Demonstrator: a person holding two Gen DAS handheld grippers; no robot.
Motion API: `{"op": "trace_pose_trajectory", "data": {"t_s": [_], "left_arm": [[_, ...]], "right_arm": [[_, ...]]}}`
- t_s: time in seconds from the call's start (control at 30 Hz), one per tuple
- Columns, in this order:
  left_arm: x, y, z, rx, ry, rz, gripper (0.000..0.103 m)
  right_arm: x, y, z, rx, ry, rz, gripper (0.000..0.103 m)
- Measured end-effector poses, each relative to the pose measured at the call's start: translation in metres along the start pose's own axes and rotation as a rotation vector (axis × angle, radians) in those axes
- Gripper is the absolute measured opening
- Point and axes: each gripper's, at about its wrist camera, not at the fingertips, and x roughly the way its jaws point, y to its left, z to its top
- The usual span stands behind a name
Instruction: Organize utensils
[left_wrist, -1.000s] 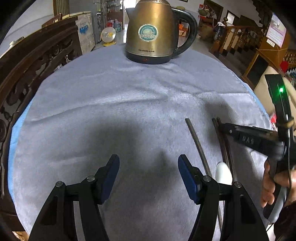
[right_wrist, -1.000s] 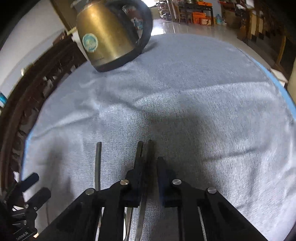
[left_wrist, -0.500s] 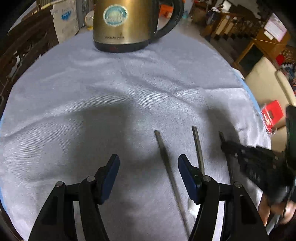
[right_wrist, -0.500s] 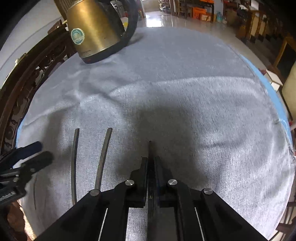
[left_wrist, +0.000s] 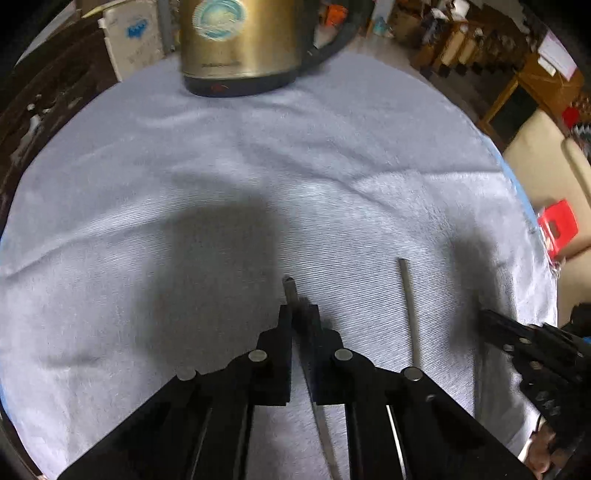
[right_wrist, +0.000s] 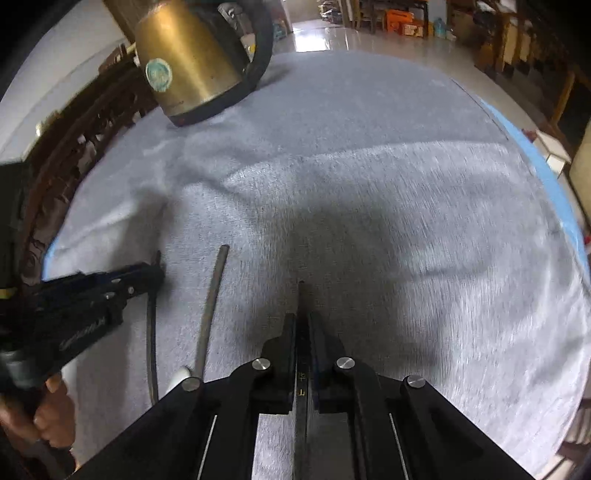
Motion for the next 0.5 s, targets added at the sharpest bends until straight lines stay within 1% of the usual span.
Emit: {"op": "trace_pose_trajectory", "data": {"t_s": [0.07,0.13,0.23,0.37,0.4,0.5], "left_arm": [[-0.014,0.007,-0.008,-0.004,-0.047,0.01,0.005],[-0.037,0.016,-0.017,-0.025,-0.103,0.008,0.005],[-0.082,0.03,-0.031,-0.054,-0.218,-0.001,0.005],[-0.147,0.038,-0.058,-0.069,-0.371,0.007,0.005],[-0.168,0.04,-0.071,-0.072,-0.423,0.0,0.005],[-0.212,0.044,-0.1,-0.078,-0.531,-0.004,0.005]], "right_arm": [[-0.017,-0.007,-0.008,0.011,-0.042,0.018,0.007],[-0.042,-0.014,-0.016,0.032,-0.105,0.032,0.007],[-0.076,-0.019,-0.025,0.055,-0.194,0.028,0.007],[-0.131,-0.014,-0.05,0.07,-0.343,0.025,0.007],[-0.146,-0.011,-0.059,0.072,-0.388,0.027,0.007],[-0.185,0.001,-0.084,0.067,-0.521,0.006,0.007]]}}
